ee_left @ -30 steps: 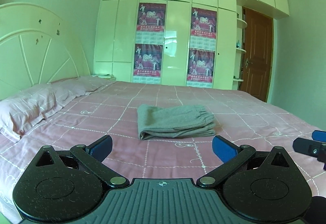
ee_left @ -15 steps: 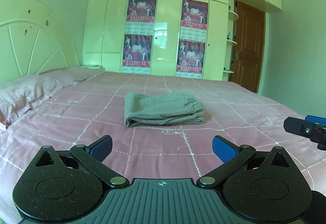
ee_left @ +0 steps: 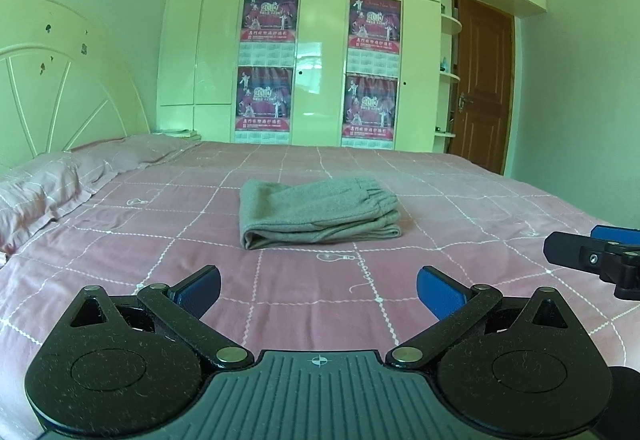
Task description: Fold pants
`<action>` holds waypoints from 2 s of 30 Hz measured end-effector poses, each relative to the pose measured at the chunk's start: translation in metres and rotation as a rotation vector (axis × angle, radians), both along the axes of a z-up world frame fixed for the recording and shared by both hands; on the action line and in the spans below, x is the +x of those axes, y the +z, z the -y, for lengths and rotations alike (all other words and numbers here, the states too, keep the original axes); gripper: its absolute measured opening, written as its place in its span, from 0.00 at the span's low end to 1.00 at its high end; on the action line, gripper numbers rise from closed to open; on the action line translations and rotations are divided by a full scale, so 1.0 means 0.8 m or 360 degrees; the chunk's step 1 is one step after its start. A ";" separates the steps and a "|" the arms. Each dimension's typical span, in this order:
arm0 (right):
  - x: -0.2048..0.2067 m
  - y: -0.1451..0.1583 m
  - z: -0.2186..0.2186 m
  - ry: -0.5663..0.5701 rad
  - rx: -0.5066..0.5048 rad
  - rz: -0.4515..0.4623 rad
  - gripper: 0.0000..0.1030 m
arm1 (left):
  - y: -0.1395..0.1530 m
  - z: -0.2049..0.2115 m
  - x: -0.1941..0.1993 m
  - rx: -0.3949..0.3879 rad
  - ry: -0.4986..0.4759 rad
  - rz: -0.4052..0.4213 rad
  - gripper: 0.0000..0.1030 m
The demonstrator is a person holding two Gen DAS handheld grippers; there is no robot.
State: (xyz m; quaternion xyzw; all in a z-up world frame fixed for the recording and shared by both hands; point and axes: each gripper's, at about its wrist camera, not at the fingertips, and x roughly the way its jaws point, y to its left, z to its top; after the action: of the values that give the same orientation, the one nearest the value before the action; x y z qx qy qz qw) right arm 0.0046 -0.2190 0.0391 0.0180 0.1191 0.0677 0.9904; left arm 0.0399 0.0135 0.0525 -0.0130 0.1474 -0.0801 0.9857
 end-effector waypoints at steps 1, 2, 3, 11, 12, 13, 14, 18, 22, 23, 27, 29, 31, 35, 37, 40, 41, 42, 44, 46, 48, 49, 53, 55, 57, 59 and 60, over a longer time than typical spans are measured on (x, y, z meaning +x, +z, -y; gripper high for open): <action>0.000 0.000 0.000 -0.0001 -0.0001 -0.0001 0.94 | 0.000 0.000 0.000 -0.0003 -0.0003 -0.0001 1.00; -0.001 0.001 0.001 0.0001 0.0003 0.0001 0.94 | 0.000 0.000 0.000 -0.0003 -0.0002 -0.0002 1.00; 0.000 0.001 0.001 0.0002 0.0004 -0.0001 0.94 | 0.000 0.000 0.000 -0.0002 -0.0003 -0.0003 1.00; 0.000 0.001 0.001 0.0003 0.0001 -0.0010 0.94 | 0.002 0.001 0.002 0.0016 -0.0018 -0.0002 1.00; 0.000 0.002 0.001 0.0004 0.0002 -0.0011 0.94 | 0.002 0.001 0.002 0.0016 -0.0019 -0.0002 1.00; 0.000 0.002 0.002 0.0005 0.0001 -0.0011 0.94 | 0.003 0.000 0.002 0.0015 -0.0021 -0.0005 1.00; 0.000 0.002 0.001 0.0005 0.0001 -0.0013 0.94 | 0.003 0.000 0.002 0.0015 -0.0021 -0.0006 1.00; 0.000 0.002 0.001 0.0004 0.0001 -0.0011 0.94 | 0.002 0.000 0.003 0.0015 -0.0025 -0.0008 1.00; 0.000 0.002 0.001 0.0004 0.0001 -0.0012 0.94 | 0.002 0.000 0.003 0.0016 -0.0028 -0.0009 1.00; 0.000 0.002 0.001 0.0004 0.0001 -0.0011 0.94 | 0.002 0.000 0.003 0.0015 -0.0028 -0.0009 1.00; -0.001 0.002 0.000 0.0004 0.0001 -0.0011 0.94 | 0.002 0.000 0.003 0.0017 -0.0029 -0.0010 1.00; -0.001 0.002 0.000 0.0004 0.0001 -0.0009 0.94 | 0.003 0.000 0.003 0.0016 -0.0029 -0.0008 1.00; 0.000 0.002 0.001 0.0005 0.0001 -0.0012 0.94 | 0.002 0.000 0.004 0.0017 -0.0028 -0.0008 1.00; 0.000 0.002 0.001 0.0008 -0.0001 -0.0014 0.94 | 0.002 0.000 0.003 0.0017 -0.0028 -0.0005 1.00; 0.000 0.002 0.002 0.0008 -0.0001 -0.0013 0.94 | 0.002 0.000 0.003 0.0019 -0.0028 -0.0004 1.00; 0.000 0.002 0.002 0.0009 -0.0002 -0.0013 0.94 | 0.002 0.000 0.003 0.0018 -0.0029 -0.0002 1.00; 0.000 0.002 0.002 0.0009 -0.0001 -0.0012 0.94 | 0.001 -0.001 0.003 0.0019 -0.0029 -0.0002 1.00; 0.000 0.002 0.002 0.0009 -0.0001 -0.0010 0.94 | 0.002 -0.001 0.003 0.0018 -0.0029 -0.0001 1.00; 0.001 0.002 0.002 0.0010 -0.0003 -0.0013 0.94 | 0.001 -0.001 0.002 0.0016 -0.0028 0.0001 1.00; 0.000 0.002 0.002 0.0010 -0.0002 -0.0012 0.94 | 0.001 -0.001 0.002 0.0015 -0.0027 0.0002 1.00; 0.000 0.002 0.002 0.0010 -0.0003 -0.0013 0.94 | 0.000 -0.001 0.002 0.0014 -0.0030 0.0005 1.00; 0.000 0.002 0.001 0.0010 -0.0003 -0.0012 0.94 | 0.000 -0.001 0.002 0.0014 -0.0030 0.0006 1.00; 0.000 0.002 0.001 0.0009 -0.0003 -0.0012 0.94 | 0.000 -0.001 0.001 0.0014 -0.0032 0.0009 1.00; 0.000 0.002 0.001 0.0010 -0.0003 -0.0012 0.94 | 0.000 -0.001 0.001 0.0015 -0.0031 0.0012 1.00; 0.000 0.002 0.004 0.0013 -0.0004 -0.0011 0.94 | 0.000 -0.001 -0.002 0.0014 -0.0029 0.0017 1.00; 0.000 0.002 0.004 0.0013 -0.0004 -0.0012 0.94 | 0.000 -0.001 -0.003 0.0014 -0.0030 0.0020 1.00; 0.000 0.002 0.004 0.0012 -0.0004 -0.0012 0.94 | 0.000 -0.001 -0.003 0.0014 -0.0028 0.0023 1.00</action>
State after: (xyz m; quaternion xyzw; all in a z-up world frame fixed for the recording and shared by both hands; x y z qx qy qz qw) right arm 0.0049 -0.2225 0.0409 0.0166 0.1230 0.0713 0.9897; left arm 0.0374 0.0142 0.0525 -0.0066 0.1408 -0.0883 0.9861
